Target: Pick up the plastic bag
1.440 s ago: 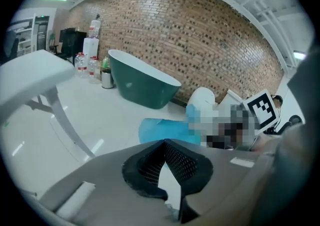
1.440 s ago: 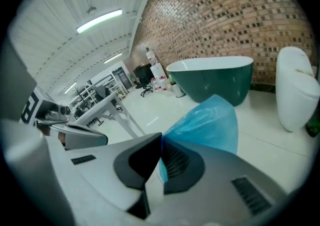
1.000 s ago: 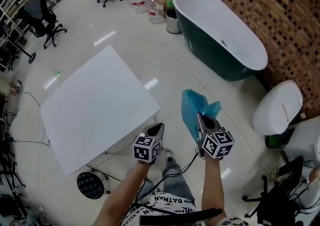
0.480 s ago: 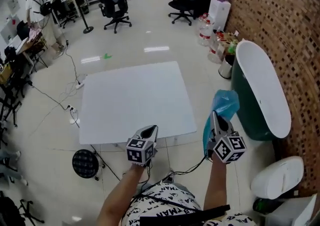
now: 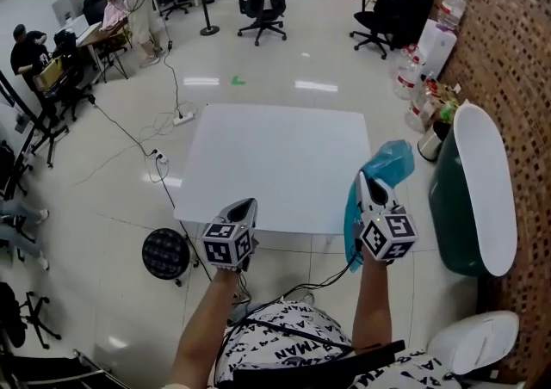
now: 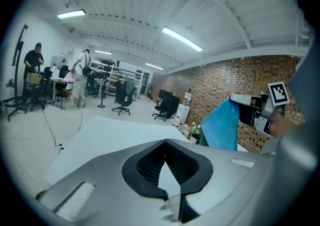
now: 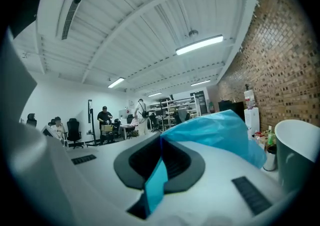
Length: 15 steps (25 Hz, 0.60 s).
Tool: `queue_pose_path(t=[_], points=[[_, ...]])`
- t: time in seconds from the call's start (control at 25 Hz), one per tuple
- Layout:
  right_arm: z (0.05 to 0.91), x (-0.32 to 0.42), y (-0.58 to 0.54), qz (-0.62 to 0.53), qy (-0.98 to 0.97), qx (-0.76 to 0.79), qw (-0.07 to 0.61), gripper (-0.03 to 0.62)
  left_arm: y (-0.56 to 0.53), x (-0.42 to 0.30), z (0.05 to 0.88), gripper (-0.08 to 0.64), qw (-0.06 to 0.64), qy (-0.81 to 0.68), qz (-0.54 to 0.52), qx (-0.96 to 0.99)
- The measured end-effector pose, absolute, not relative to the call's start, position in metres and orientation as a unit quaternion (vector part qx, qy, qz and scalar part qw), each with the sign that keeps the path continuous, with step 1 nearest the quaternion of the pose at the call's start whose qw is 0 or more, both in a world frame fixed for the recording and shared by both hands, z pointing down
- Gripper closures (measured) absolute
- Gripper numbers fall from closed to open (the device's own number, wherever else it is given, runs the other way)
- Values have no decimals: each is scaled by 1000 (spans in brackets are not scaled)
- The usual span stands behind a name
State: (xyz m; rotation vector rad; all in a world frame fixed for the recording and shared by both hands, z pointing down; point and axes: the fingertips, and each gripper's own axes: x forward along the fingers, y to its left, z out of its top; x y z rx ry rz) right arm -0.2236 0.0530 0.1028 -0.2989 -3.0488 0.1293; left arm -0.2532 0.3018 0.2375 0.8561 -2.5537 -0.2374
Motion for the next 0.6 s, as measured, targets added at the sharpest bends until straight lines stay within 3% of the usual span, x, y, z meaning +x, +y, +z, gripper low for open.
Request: queue_pose_path(t=[0.6], points=[[82,-252,131,50,-992,-112,5,589,369,-287,231,560,205,-927,-81,303]])
